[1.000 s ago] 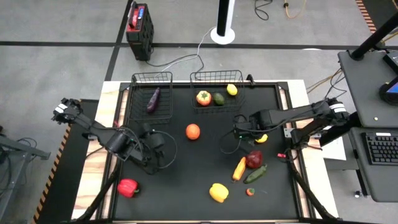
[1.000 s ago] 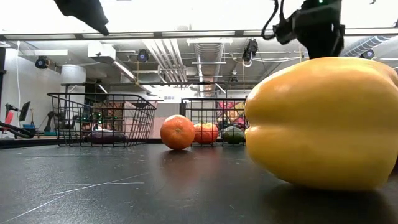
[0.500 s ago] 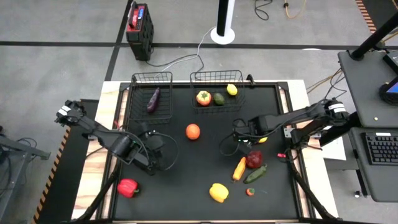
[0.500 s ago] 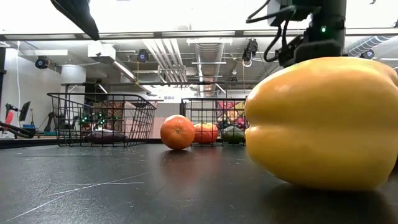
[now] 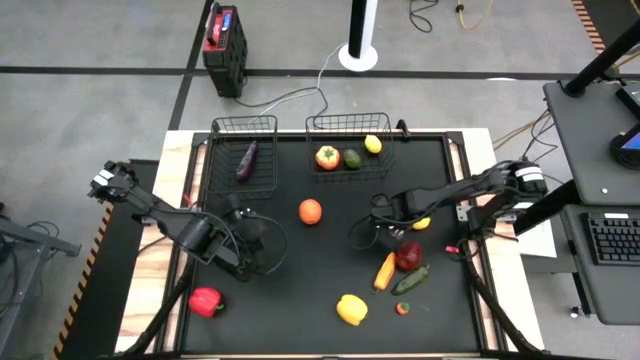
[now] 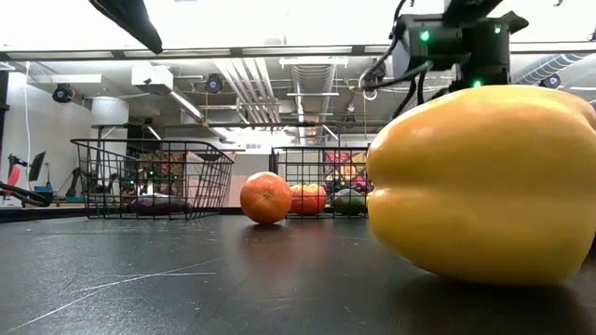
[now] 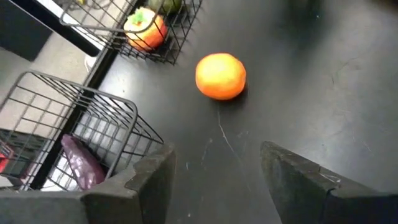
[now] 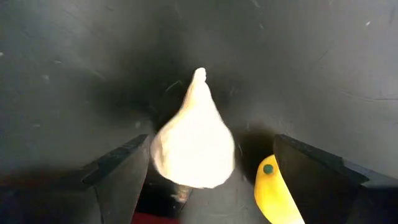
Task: Sort produce into baskets
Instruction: Put the white garlic into the left black wire basket
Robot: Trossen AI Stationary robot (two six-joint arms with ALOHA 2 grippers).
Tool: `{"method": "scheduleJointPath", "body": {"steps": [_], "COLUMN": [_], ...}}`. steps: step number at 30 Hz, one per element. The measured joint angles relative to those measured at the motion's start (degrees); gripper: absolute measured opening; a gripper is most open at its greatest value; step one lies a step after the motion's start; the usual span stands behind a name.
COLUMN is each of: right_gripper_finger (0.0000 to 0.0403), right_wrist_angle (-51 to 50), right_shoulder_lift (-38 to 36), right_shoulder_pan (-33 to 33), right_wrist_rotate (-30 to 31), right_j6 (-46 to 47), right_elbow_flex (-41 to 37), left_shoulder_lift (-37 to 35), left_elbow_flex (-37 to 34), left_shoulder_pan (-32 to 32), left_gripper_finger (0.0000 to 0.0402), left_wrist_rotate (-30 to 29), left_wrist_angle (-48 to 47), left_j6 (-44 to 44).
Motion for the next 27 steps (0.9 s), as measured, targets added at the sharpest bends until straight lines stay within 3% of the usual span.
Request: {"method": "scheduleJointPath", "body": {"steps": [9,22,27], "right_gripper_finger": [0.0295,0.0148,0.0146], "right_wrist_angle": [0.6,1.3,3.1], "right_shoulder_lift": [5.5,3.9,2.1], "right_shoulder_pan": [0.0,0.2,0.2], "right_wrist_rotate": [-0.1,-0.2,0.2], "right_j6": [-0.1,-0.2,-0.6], "right_elbow_flex": [1.0,2.1,2.1], "left_shoulder_lift": [0.0,0.0,-0.1], "left_elbow_flex": [-0.2,-5.9,-7.6], "left_shoulder_pan": [0.0,-0.1,-1.0], "left_gripper_finger": [0.0214,0.0214,0.0214], "left_wrist_rotate": [-1.1,-1.1,-1.1], "left_wrist_angle": [0.5,3.2,6.9], "left_j6": [0.0,0.0,1.4]}}
